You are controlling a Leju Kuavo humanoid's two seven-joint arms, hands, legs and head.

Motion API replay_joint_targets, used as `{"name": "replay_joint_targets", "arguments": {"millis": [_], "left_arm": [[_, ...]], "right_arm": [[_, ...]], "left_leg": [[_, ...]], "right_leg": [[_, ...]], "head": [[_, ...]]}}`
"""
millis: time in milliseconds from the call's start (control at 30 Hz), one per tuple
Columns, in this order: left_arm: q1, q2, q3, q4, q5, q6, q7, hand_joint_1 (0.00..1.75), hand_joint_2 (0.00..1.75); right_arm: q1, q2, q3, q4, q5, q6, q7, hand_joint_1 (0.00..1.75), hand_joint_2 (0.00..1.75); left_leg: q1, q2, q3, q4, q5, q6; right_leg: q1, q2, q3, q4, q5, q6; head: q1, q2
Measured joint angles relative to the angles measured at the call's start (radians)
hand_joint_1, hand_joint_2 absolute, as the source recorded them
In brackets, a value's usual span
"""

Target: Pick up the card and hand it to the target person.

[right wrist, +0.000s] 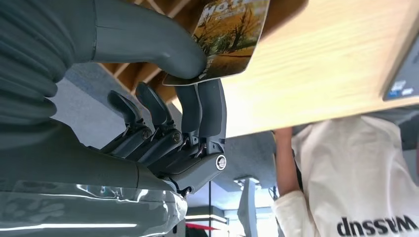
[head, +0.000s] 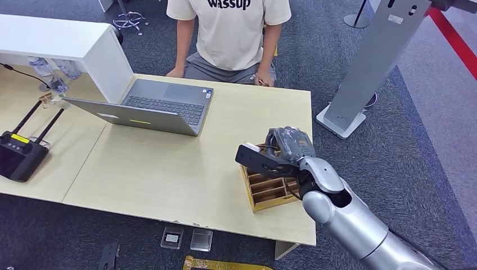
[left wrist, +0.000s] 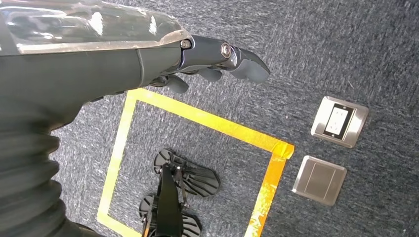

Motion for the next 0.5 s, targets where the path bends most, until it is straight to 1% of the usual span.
{"name": "replay_joint_targets", "arguments": {"millis": [167,300,500], "left_arm": [[0.005,0.000,0.000,0.000,0.008,-0.001,-0.009,0.00,1.75],[0.010,0.000,0.000,0.000,0.015,-0.004,-0.017,0.00,1.75],[0.010,0.000,0.000,0.000,0.017,-0.004,-0.018,0.00,1.75]], "right_arm": [[-0.016,-0.024,-0.016,-0.080,-0.001,-0.008,0.007,1.55,1.75],[-0.022,-0.038,-0.033,-0.158,0.038,-0.037,0.013,1.55,1.75],[-0.021,-0.038,-0.037,-0.216,0.121,-0.095,-0.026,1.55,1.75]], "left_leg": [[0.000,0.000,0.000,0.000,0.000,0.000],[0.000,0.000,0.000,0.000,0.000,0.000],[0.000,0.000,0.000,0.000,0.000,0.000]], "right_leg": [[0.000,0.000,0.000,0.000,0.000,0.000],[0.000,0.000,0.000,0.000,0.000,0.000],[0.000,0.000,0.000,0.000,0.000,0.000]], "head": [[0.001,0.000],[0.001,0.000],[0.000,0.000]]}}
